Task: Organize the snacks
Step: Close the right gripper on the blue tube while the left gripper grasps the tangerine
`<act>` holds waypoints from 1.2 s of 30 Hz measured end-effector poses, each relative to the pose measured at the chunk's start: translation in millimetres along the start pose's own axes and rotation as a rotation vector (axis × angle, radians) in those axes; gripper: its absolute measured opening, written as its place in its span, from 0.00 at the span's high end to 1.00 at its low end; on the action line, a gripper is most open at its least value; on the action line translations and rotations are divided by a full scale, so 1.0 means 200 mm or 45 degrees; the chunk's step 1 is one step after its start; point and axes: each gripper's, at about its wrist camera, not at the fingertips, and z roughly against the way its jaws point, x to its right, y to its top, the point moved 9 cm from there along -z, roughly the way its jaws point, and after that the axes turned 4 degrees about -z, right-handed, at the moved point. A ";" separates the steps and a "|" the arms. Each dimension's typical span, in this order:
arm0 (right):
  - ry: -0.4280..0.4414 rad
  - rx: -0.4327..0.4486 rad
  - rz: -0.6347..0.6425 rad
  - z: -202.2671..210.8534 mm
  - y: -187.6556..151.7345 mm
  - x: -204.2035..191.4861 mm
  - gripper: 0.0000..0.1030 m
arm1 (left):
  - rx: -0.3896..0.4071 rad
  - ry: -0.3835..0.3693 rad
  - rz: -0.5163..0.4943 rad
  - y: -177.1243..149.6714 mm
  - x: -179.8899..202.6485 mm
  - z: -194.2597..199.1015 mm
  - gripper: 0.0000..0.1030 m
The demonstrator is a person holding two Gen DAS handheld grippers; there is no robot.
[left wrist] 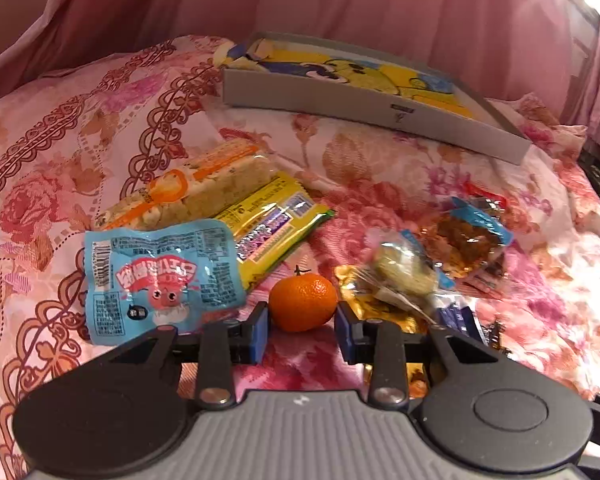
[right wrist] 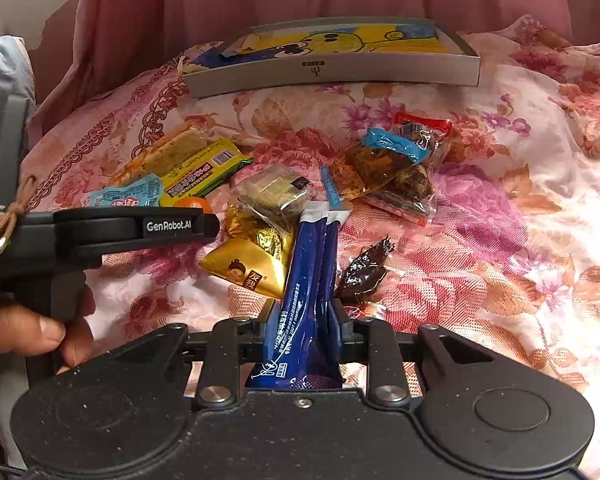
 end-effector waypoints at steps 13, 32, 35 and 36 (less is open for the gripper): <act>0.021 0.115 0.041 0.13 0.03 -0.04 0.82 | 0.082 -0.027 -0.001 -0.03 0.10 0.15 0.63; -0.015 -0.027 -0.047 0.01 -0.02 0.03 0.77 | 0.082 -0.029 -0.014 -0.04 0.13 0.20 0.63; -0.036 0.011 -0.012 0.04 -0.01 0.02 0.82 | 0.095 -0.033 -0.017 -0.03 0.14 0.22 0.63; -0.054 0.025 0.015 0.05 0.00 0.01 0.83 | 0.101 -0.033 -0.018 -0.02 0.15 0.23 0.63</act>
